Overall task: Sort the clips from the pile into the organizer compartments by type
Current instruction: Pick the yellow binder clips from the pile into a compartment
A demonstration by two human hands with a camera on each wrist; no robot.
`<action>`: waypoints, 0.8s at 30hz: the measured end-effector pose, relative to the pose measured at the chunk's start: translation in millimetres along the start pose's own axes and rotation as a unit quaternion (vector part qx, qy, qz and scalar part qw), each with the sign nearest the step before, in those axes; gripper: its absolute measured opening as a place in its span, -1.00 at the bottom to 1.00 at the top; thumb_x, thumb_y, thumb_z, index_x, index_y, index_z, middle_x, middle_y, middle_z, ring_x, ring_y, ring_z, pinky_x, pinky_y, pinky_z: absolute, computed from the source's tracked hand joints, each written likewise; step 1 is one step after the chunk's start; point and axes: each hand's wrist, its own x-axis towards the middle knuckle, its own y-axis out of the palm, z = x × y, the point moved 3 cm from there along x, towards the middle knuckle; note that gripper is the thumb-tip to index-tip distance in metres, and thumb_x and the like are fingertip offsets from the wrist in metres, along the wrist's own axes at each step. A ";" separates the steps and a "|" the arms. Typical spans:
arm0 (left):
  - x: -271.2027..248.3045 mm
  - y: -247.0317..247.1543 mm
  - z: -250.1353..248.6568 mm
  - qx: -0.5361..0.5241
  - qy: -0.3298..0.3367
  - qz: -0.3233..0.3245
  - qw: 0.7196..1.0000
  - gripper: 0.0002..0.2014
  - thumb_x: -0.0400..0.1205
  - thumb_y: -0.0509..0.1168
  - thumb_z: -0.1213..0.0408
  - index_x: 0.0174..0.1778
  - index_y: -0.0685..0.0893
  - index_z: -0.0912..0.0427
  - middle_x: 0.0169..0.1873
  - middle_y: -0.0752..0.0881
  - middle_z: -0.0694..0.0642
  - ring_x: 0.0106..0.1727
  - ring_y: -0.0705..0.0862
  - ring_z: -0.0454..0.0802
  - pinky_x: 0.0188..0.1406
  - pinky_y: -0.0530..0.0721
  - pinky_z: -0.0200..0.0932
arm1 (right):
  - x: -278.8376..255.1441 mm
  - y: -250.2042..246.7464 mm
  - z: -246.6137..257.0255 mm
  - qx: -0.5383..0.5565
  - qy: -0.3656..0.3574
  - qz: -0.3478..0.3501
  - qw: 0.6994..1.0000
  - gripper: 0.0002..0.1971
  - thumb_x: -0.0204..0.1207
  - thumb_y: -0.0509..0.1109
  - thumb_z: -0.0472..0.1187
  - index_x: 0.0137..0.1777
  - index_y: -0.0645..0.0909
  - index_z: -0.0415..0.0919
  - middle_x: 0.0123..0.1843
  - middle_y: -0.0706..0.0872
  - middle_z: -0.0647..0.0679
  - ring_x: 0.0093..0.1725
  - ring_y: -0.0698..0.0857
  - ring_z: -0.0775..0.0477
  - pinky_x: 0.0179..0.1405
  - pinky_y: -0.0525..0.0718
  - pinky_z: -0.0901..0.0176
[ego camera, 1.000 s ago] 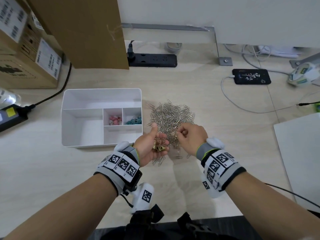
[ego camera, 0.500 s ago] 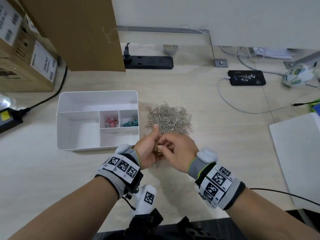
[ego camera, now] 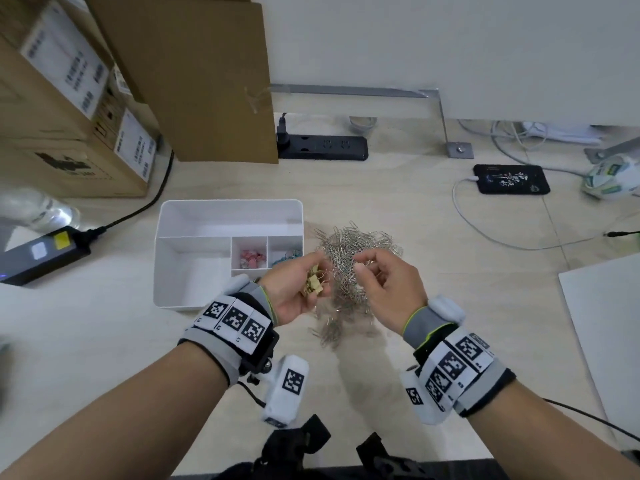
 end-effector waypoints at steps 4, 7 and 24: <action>-5.8 -27.2 -34.8 0.046 0.059 -0.040 0.996 -0.86 0.72 0.28 0.17 -0.09 0.62 0.14 -0.34 0.61 0.03 -0.43 0.56 -0.12 -0.74 0.39 -0.43 | 11.9 19.5 17.8 -0.025 0.000 0.054 0.998 -0.87 0.54 0.40 -0.11 0.05 0.64 0.09 -0.39 0.63 0.17 -0.43 0.56 0.18 -0.23 0.60 0.17; -3.5 -44.5 -58.6 0.021 0.088 -0.077 0.993 -0.88 0.72 0.30 0.21 -0.06 0.58 0.17 -0.36 0.58 0.07 -0.41 0.55 -0.09 -0.66 0.51 -0.36 | 17.0 39.1 32.2 -0.098 -0.019 0.143 0.985 -0.70 0.55 0.36 -0.10 0.28 0.55 0.12 -0.22 0.67 0.20 -0.37 0.59 0.16 -0.20 0.51 0.24; 37.2 -50.6 -120.4 0.220 0.198 -0.187 0.937 -0.84 0.67 0.38 0.26 -0.18 0.62 0.25 -0.33 0.58 0.12 -0.36 0.59 -0.03 -0.42 0.80 -0.19 | 34.2 83.3 35.6 -0.207 -0.059 0.225 0.950 -0.76 0.58 0.33 -0.04 0.21 0.61 -0.01 -0.07 0.60 0.04 -0.16 0.55 -0.01 -0.14 0.53 0.17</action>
